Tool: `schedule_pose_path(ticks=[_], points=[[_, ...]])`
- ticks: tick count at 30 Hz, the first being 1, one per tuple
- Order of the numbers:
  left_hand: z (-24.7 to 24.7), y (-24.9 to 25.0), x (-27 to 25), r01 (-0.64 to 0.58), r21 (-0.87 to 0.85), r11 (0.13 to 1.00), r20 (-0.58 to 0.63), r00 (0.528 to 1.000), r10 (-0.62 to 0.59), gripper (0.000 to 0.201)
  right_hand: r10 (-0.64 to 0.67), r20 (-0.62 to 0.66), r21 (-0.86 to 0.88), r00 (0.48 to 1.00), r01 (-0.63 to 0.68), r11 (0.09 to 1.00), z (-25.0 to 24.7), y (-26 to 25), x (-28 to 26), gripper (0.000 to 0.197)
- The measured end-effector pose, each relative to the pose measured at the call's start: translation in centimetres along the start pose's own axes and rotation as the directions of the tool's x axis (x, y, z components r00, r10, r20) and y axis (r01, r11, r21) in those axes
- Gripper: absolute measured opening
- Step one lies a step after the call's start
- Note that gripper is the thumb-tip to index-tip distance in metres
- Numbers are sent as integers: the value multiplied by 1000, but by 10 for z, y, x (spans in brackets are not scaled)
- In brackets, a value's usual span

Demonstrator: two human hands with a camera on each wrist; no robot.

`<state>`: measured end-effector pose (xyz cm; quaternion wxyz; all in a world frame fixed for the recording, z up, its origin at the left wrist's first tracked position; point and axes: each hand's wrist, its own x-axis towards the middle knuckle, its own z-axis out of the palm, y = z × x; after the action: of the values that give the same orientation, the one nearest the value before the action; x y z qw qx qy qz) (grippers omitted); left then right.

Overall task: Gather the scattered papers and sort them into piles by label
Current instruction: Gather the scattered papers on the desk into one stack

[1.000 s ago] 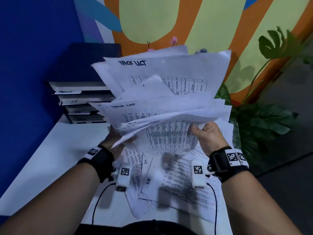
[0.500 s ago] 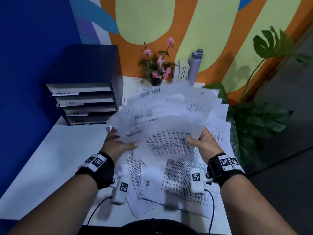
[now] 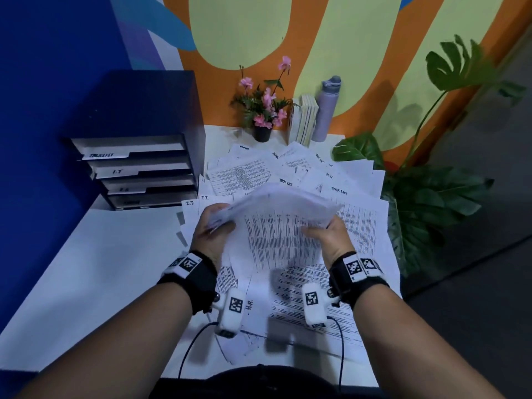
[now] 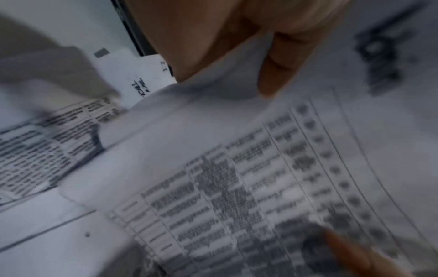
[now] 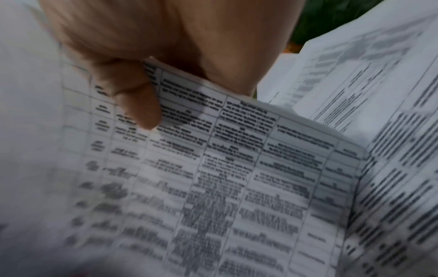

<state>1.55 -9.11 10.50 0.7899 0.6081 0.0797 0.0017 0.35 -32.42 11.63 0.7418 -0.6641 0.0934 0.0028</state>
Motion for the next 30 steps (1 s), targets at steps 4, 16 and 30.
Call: schedule_pose_path(ticks=[4, 16, 30], points=[[14, 18, 0, -39, -30, 999, -73, 997, 37, 30, -59, -56, 110, 997, 65, 992, 11, -3, -3, 47], [-10, -14, 11, 80, 63, 995, -139, 988, -71, 55, 28, -74, 56, 997, -24, 998, 21, 9, 0, 54], [-37, -45, 11, 181, 443, 878, -61, 983, -172, 49, 211, 53, -494, 976, -158, 855, 19, 39, -24, 51]])
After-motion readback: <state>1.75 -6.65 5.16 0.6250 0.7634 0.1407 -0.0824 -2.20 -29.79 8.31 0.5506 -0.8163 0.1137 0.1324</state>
